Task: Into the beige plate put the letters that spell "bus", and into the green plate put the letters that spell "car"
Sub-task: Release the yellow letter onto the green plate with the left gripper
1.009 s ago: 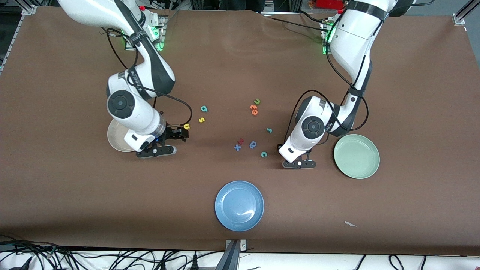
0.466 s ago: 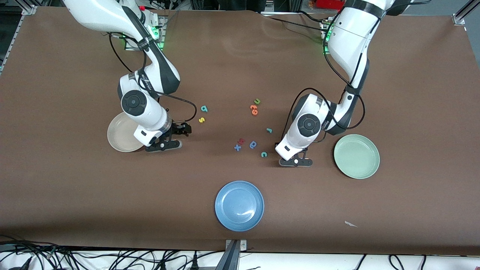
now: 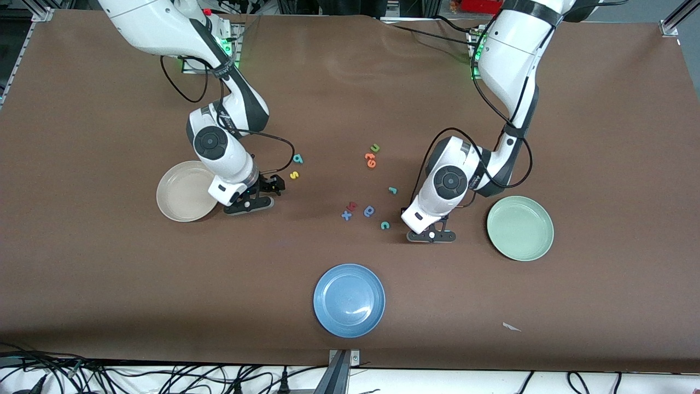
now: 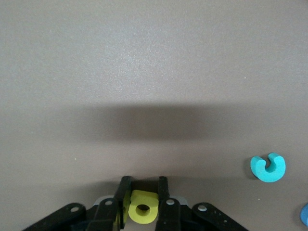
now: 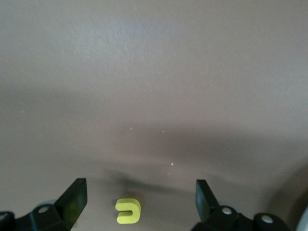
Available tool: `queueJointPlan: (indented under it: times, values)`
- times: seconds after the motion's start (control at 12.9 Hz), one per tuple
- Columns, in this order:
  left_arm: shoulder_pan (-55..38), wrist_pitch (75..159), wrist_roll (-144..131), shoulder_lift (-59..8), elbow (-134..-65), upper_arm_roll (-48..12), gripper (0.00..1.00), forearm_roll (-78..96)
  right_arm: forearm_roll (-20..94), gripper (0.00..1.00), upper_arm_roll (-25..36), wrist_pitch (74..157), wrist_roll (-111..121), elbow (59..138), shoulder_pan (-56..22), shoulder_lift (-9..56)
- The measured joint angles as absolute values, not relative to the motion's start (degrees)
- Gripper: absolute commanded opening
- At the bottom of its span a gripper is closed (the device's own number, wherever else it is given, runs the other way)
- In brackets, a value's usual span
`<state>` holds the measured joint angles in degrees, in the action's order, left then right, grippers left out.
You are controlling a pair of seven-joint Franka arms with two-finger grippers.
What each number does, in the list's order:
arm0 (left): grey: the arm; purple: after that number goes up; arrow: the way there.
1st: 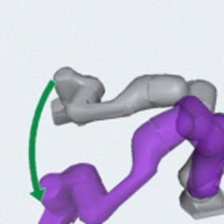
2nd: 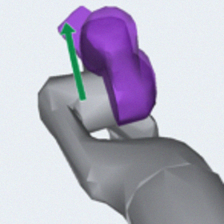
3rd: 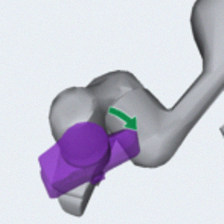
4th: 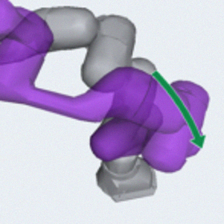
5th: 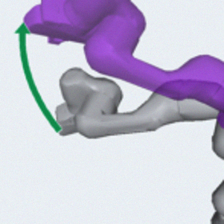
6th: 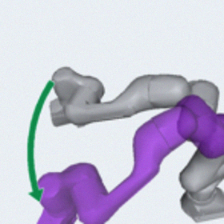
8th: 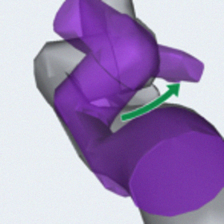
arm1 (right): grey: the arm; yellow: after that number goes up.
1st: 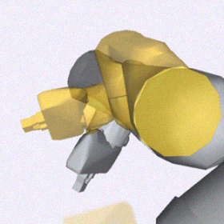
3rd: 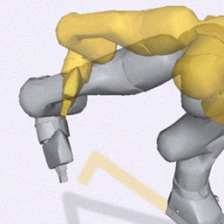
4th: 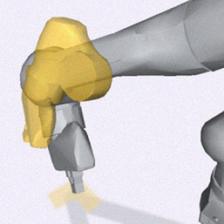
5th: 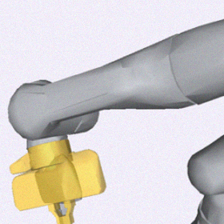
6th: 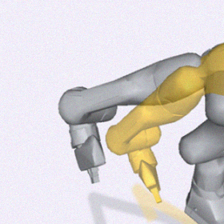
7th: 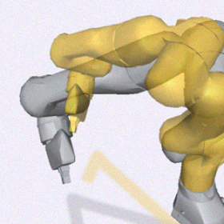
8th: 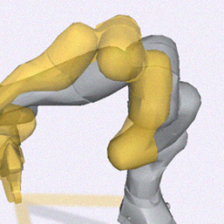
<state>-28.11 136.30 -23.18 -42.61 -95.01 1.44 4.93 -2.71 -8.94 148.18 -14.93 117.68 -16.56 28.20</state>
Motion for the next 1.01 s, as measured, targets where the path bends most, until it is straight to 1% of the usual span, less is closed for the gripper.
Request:
queueJointPlan:
  times: [0.16,0.39,0.62,0.78,0.85,0.93,1.01]
  values:
    - [-28.0,134.4,-22.1,-42.4,-94.9,1.9,0.15,4.9,-2.7,1.0,-8.9,151.6,-15.1,120.1,-16.6,28.3]
    - [-23.9,126.6,-12.9,-40.5,-93.7,3.1,0.15,4.9,-2.7,1.0,-9.2,155.9,-16.0,124.0,-16.6,28.3]
    - [-17.6,120.3,-1.8,-38.5,-92.5,3.8,0.15,3.2,-2.7,1.0,-10.2,156.6,-16.7,125.1,-16.6,28.3]
    - [-15.5,119.2,3.0,-38.3,-92.4,4.6,0.15,-1.9,-2.7,1.0,-11.0,156.6,-17.7,125.2,-16.6,28.3]
    - [-14.6,118.6,5.3,-38.4,-92.4,4.7,0.18,-4.4,-2.7,0.99,-11.3,156.6,-17.9,125.2,-16.6,28.3]
    - [-13.8,118.2,8.0,-38.5,-92.5,4.7,0.22,-6.6,-3.0,0.98,-11.4,156.6,-17.9,125.2,-16.6,28.3]
    - [-13.1,118.1,10.8,-38.8,-92.6,4.8,0.66,-8.4,-3.6,0.96,-11.4,156.6,-17.9,125.3,-16.6,28.3]
